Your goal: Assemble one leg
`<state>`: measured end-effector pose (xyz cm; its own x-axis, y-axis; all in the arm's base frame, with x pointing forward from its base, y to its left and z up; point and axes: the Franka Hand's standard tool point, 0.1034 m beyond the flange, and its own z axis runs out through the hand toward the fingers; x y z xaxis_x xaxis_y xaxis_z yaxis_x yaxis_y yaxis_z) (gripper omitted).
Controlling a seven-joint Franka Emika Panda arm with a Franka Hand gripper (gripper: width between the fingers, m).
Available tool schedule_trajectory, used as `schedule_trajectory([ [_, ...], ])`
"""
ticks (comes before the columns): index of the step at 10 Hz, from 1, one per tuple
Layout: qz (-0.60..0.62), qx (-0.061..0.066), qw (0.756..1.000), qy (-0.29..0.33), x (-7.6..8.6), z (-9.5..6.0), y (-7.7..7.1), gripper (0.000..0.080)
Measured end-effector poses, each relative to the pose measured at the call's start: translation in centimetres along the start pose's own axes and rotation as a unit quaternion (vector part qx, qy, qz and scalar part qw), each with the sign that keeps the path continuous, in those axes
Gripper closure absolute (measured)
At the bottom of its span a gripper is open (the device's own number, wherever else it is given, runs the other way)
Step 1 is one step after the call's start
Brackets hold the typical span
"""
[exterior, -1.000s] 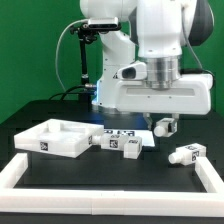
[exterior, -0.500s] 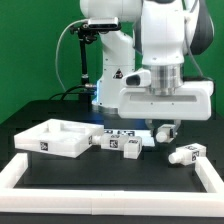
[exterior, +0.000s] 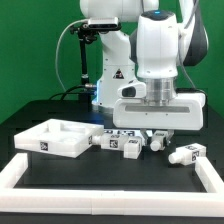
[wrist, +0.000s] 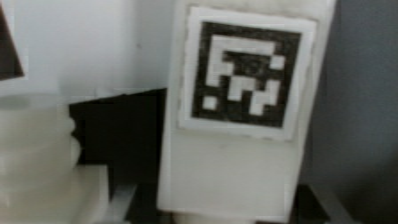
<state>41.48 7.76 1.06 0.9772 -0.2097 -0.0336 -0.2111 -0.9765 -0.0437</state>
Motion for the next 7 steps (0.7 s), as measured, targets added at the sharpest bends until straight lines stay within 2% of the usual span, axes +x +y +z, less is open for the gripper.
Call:
schedule_trajectory([
  [1,0.000,0.000,1.000,0.000,0.0,0.0,0.0,0.0456],
  [2,-0.001,0.000,1.000,-0.001,0.0,0.0,0.1,0.0260],
  [3,-0.001,0.000,1.000,-0.016,0.4,-0.8,0.4,0.0260],
  [4,0.008,0.002,0.999,-0.032,1.7,-2.3,0.6,0.0174],
  [5,0.024,0.005,0.999,-0.046,3.1,-3.5,0.1,0.0174],
  [6,0.056,0.006,0.996,-0.063,4.3,-4.6,-1.0,0.0153],
  [7,0.066,0.008,0.996,-0.059,4.8,-5.2,-2.0,0.0151],
])
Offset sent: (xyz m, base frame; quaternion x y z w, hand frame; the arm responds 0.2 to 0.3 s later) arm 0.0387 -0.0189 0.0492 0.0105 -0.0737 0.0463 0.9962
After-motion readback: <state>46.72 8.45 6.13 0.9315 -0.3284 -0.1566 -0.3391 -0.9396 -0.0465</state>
